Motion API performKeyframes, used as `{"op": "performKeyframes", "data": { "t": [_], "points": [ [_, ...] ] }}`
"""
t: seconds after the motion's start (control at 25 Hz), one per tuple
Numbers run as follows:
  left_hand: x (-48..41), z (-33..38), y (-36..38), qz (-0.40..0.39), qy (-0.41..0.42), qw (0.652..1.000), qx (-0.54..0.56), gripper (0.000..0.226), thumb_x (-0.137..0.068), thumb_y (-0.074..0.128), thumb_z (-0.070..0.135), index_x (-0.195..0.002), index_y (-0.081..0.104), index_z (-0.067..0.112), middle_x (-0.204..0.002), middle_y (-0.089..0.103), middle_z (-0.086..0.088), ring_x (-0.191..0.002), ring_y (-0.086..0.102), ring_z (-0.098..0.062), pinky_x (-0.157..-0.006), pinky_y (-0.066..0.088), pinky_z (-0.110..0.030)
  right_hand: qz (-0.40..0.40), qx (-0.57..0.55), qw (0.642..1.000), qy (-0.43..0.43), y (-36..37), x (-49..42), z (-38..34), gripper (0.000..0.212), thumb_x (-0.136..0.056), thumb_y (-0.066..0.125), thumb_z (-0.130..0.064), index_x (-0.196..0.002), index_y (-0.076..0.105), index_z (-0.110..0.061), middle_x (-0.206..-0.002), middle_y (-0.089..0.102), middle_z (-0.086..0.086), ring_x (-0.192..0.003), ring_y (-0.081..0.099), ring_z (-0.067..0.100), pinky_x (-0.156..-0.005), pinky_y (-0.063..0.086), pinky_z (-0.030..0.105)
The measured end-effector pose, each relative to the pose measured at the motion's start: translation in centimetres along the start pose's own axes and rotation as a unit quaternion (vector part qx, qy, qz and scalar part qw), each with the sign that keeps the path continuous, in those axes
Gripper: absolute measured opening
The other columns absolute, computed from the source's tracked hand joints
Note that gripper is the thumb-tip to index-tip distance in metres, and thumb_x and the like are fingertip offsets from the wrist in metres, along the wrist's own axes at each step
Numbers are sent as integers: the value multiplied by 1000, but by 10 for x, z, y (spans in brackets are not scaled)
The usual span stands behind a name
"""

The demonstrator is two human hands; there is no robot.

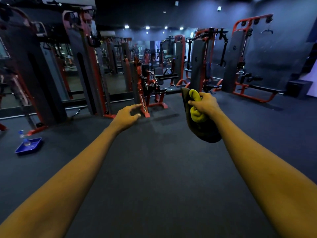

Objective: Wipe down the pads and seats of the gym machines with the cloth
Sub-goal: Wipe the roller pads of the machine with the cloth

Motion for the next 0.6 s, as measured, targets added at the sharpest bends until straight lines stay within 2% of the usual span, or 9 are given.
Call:
{"op": "performKeyframes", "data": {
  "t": [0.12, 0.28, 0.48, 0.6],
  "points": [
    [-77, -34, 9, 12, 20, 1000, 0, 49, -94, 63, 17, -143, 55, 24, -141, 58, -1, -127, 54, -17, -100, 33, -19, 11, 5, 1000, -5, 34, -72, -3, 38, -92, 72, -41, -123, 66, -21, -94, 63, -2, -89, 59, 18, -81, 42, 32],
    [-197, -89, 20, -8, 25, 999, -20, 42, -93, 63, 19, -135, 62, 22, -136, 62, -3, -124, 57, -20, -98, 36, -21, 16, 6, 1000, 16, 83, -177, -10, 40, -91, 73, -42, -127, 66, -25, -91, 62, -5, -81, 57, 13, -81, 42, 30],
    [-334, -135, 32, -20, 25, 999, -19, 40, -93, 64, 23, -133, 64, 21, -136, 62, -4, -123, 58, -21, -101, 40, -27, 31, 12, 999, 28, 119, -299, -9, 42, -91, 73, -44, -128, 65, -26, -100, 63, -3, -93, 60, 18, -84, 45, 33],
    [-422, -159, 50, -19, 33, 999, -15, 41, -94, 63, 25, -134, 63, 21, -130, 65, -6, -118, 60, -21, -95, 42, -26, 36, 11, 998, 43, 143, -381, 7, 42, -91, 73, -45, -128, 65, -27, -104, 63, -2, -98, 59, 20, -89, 48, 37]
  ]
}}
Point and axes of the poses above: each hand's wrist, its own x-axis away from the middle knuckle, its own y-axis out of the palm, z = x × y, the point moved 5 cm from there along -x, towards the middle knuckle
